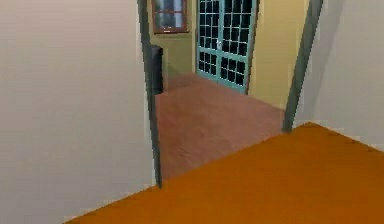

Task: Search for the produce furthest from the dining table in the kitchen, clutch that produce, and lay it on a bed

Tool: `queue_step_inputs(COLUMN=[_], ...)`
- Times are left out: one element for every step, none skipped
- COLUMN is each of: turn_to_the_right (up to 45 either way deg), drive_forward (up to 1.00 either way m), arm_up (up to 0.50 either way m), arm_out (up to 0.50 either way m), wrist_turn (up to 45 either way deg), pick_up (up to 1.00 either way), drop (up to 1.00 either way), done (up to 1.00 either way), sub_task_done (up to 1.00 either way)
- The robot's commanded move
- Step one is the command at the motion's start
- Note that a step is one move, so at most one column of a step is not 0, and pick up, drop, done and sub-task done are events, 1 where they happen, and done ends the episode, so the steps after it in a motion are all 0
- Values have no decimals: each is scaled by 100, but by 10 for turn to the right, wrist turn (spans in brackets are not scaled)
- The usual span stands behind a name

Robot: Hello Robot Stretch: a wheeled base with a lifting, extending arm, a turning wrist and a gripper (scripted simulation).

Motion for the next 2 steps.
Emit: queue_step_inputs(turn_to_the_right=[0,0], drive_forward=[100,50], arm_up=[0,0], arm_out=[0,0], wrist_turn=[0,0], pick_up=[0,0], drop=[0,0], done=[0,0], sub_task_done=[0,0])
